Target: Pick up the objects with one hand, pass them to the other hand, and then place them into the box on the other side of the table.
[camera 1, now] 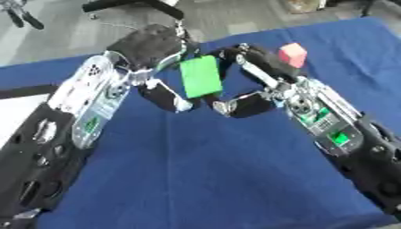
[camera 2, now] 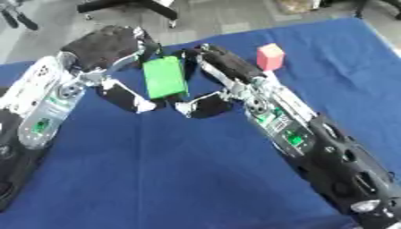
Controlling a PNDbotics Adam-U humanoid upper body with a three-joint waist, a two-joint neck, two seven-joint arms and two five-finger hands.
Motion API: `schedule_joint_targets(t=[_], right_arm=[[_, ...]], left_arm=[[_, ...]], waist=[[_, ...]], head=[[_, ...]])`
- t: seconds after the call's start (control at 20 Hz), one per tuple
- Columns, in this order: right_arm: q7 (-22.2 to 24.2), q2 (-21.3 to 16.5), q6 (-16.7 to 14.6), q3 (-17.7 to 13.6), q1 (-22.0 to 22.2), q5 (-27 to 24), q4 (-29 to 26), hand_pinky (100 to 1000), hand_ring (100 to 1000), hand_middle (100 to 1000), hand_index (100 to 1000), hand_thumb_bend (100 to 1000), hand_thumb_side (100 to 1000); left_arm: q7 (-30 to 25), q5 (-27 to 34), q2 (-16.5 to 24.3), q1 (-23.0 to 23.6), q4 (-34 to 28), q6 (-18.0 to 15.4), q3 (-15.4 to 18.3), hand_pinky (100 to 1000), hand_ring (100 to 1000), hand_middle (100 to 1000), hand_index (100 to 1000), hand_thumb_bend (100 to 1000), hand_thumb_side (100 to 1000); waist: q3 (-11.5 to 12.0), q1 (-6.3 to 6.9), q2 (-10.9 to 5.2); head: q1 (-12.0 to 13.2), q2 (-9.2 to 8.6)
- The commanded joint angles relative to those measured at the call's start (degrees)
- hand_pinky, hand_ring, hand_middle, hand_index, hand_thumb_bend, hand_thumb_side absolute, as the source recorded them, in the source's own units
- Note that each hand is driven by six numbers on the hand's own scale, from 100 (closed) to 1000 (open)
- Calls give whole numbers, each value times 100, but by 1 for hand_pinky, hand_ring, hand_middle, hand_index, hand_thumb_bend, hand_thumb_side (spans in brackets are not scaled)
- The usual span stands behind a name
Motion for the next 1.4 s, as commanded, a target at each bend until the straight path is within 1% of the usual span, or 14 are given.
schedule_joint_targets(t=[0.05,0.3,0.55,0.8,1.0,1.15,1.25,1.4], right_arm=[[51,-76,-95,-11,-48,-85,-144,836,647,495,522,100,384],[126,-60,-194,-60,-22,-96,-115,841,659,513,581,100,416],[214,-45,-288,-93,-2,-94,-72,846,669,531,631,111,452],[280,-42,-341,-138,17,-23,-25,852,684,558,690,167,530],[346,-41,-394,-168,35,55,1,857,697,584,737,205,571],[387,-42,-439,-204,52,117,12,862,708,615,789,243,605],[394,-38,-461,-228,63,151,22,866,717,649,839,275,638],[364,-34,-473,-265,73,232,38,869,727,698,897,321,649]], left_arm=[[72,0,21,-73,-97,113,163,579,312,256,495,230,100],[104,80,18,-2,-196,210,257,575,303,242,474,179,100],[68,170,34,64,-323,256,339,574,298,236,462,153,100],[56,254,62,119,-424,312,406,569,294,230,450,141,100],[49,308,91,153,-496,346,447,564,291,225,443,135,100],[39,341,114,182,-545,363,471,563,288,222,438,131,100],[26,353,130,198,-576,369,482,563,287,220,435,135,100],[-7,377,152,222,-626,367,495,564,286,218,434,137,100]], waist=[[-5,43,-168],[-20,41,-170],[-29,41,-170],[-31,36,-175],[-29,24,-177],[-27,11,-177],[-25,3,-178],[-17,-5,-178]], head=[[30,-15],[48,-15],[56,-15],[55,-15],[51,-15],[49,-15],[49,-15],[49,-15]])
